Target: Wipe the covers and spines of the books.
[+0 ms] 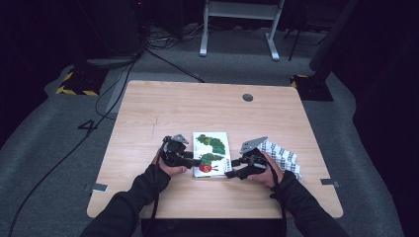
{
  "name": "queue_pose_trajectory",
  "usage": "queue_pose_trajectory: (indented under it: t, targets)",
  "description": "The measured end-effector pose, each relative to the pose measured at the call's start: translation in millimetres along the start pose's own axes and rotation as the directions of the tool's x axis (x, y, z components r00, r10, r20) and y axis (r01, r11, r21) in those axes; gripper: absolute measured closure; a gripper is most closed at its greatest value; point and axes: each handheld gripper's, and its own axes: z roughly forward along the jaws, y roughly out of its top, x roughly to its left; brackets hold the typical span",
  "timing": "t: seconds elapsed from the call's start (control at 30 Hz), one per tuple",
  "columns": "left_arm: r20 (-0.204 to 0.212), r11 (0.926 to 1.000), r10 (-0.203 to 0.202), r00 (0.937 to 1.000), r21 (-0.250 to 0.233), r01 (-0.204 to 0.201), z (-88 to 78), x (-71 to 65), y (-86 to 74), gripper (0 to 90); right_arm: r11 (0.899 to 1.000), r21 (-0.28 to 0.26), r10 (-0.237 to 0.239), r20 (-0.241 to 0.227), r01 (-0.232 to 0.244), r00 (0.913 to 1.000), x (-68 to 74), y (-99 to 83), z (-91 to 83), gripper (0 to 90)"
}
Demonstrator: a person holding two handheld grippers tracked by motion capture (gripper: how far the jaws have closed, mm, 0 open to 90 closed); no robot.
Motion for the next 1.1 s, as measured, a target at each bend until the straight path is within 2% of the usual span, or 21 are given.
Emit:
queue_pose_trajectory:
  t: [0.07,0.1,0.13,0.17,0.23,0.27,0.37,0.4,0.5,0.73,0.83,0.9,0.97,1.03,1.1]
  targets:
    - [-0.011,0.9991,0.029,0.9995,-0.030,-0.029,-3.0,-2.4,-0.6,48.8,1.000,-0.022,-0.001,0.003,0.001,1.0000,-0.3,-0.9,-1.0,48.1]
    - [-0.018,0.9980,0.043,0.9989,-0.046,-0.044,-5.0,-3.9,-1.1,53.3,0.998,-0.058,0.008,-0.007,-0.008,0.9999,-1.0,-0.9,-4.4,50.1]
    - [-0.020,0.9961,0.059,0.9980,-0.064,-0.061,-6.9,-4.9,-1.7,53.3,0.998,-0.058,0.008,-0.007,-0.008,0.9999,-1.0,-0.9,-4.4,50.1]
    - [-0.035,0.9933,0.082,0.9960,-0.079,-0.084,-9.2,-6.4,-2.1,55.6,0.997,-0.074,0.013,-0.009,-0.013,0.9999,-1.2,-1.0,-6.1,52.0]
    - [-0.075,0.9854,0.126,0.9892,-0.105,-0.134,-12.8,-11.6,-2.5,58.7,0.993,-0.120,0.020,0.016,-0.018,0.9997,-2.0,-0.9,-10.2,60.7]
    - [-0.075,0.9854,0.126,0.9892,-0.105,-0.134,-12.8,-11.6,-2.5,60.1,0.993,-0.120,0.020,0.016,-0.018,0.9997,-2.0,-0.9,-10.2,60.7]
    - [-0.098,0.9775,0.164,0.9816,-0.117,-0.175,-15.4,-14.0,-3.4,62.5,0.987,-0.159,0.009,0.028,-0.005,0.9996,-0.9,-0.8,-15.5,67.8]
    - [-0.098,0.9775,0.164,0.9816,-0.117,-0.175,-15.4,-14.0,-3.4,63.0,0.986,-0.166,0.004,0.024,0.000,0.9997,-0.1,-0.7,-16.6,69.6]
    - [-0.118,0.9693,0.197,0.9733,-0.126,-0.211,-18.1,-15.0,-4.5,64.7,0.983,-0.184,-0.010,0.020,0.013,0.9998,1.2,-0.7,-18.7,73.3]
    - [-0.092,0.9676,0.199,0.9756,-0.139,-0.211,-21.3,-12.2,-5.9,68.5,0.974,-0.217,-0.072,-0.014,0.068,0.9973,8.2,0.5,-23.8,79.4]
    - [-0.085,0.9644,0.215,0.9729,-0.139,-0.225,-21.7,-12.0,-6.1,67.6,0.971,-0.227,-0.090,-0.030,0.081,0.9955,10.9,0.9,-24.7,81.8]
    - [-0.078,0.9624,0.221,0.9721,-0.143,-0.231,-21.6,-11.7,-5.9,64.1,0.969,-0.230,-0.101,-0.031,0.091,0.9944,13.0,1.2,-24.9,82.4]
    - [-0.084,0.9621,0.208,0.9744,-0.162,-0.220,-22.3,-11.6,-5.9,57.4,0.968,-0.232,-0.106,-0.032,0.096,0.9938,13.6,1.2,-24.8,82.8]
    - [-0.090,0.9660,0.180,0.9796,-0.172,-0.193,-23.0,-8.8,-5.3,46.4,0.968,-0.232,-0.102,-0.033,0.092,0.9942,13.2,0.5,-24.9,83.4]
    - [-0.061,0.9732,0.142,0.9880,-0.174,-0.150,-20.4,-3.0,-5.8,36.2,0.968,-0.229,-0.110,-0.032,0.100,0.9935,14.1,-0.2,-25.0,84.8]
